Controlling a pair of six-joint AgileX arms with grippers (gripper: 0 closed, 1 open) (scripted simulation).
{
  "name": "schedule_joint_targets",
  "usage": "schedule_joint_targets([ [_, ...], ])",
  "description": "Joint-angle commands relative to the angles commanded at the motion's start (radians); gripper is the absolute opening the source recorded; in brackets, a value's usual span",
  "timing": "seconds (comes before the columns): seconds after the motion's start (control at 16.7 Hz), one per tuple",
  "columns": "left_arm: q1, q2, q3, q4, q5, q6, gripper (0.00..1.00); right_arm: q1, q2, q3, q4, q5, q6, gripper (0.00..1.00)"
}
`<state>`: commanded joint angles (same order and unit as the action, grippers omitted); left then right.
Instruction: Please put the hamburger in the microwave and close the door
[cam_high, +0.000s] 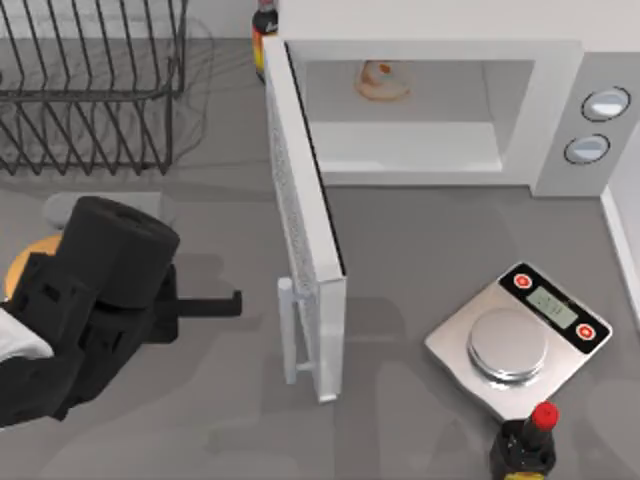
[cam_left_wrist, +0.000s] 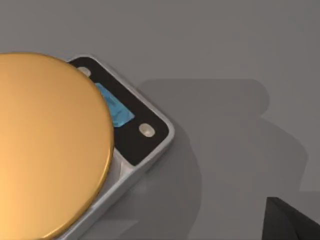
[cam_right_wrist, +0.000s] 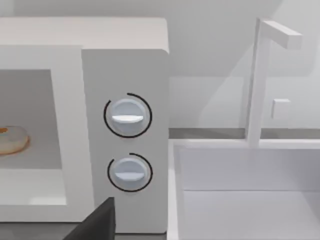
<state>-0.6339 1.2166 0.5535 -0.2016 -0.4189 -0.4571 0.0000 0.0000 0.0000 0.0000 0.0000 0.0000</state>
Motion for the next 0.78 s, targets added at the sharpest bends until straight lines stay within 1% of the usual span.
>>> schedule_joint_targets([
  [0.12,0.000,0.024,-0.055,0.072,0.000,0.001,0.00,0.000,0.000,0.000,0.000,0.000,0.000,1.00],
  [0.24,0.000,0.043,-0.083,0.109,0.001,0.002,0.00,0.000,0.000,0.000,0.000,0.000,0.000,1.00],
  [0.54,-0.005,0.043,-0.081,0.109,-0.001,-0.001,0.00,0.000,0.000,0.000,0.000,0.000,0.000,1.00],
  [0.66,-0.038,0.079,-0.047,0.100,-0.024,-0.033,0.00,0.000,0.000,0.000,0.000,0.000,0.000,1.00],
  [0.78,-0.098,0.145,0.012,0.081,-0.063,-0.092,0.00,0.000,0.000,0.000,0.000,0.000,0.000,1.00],
])
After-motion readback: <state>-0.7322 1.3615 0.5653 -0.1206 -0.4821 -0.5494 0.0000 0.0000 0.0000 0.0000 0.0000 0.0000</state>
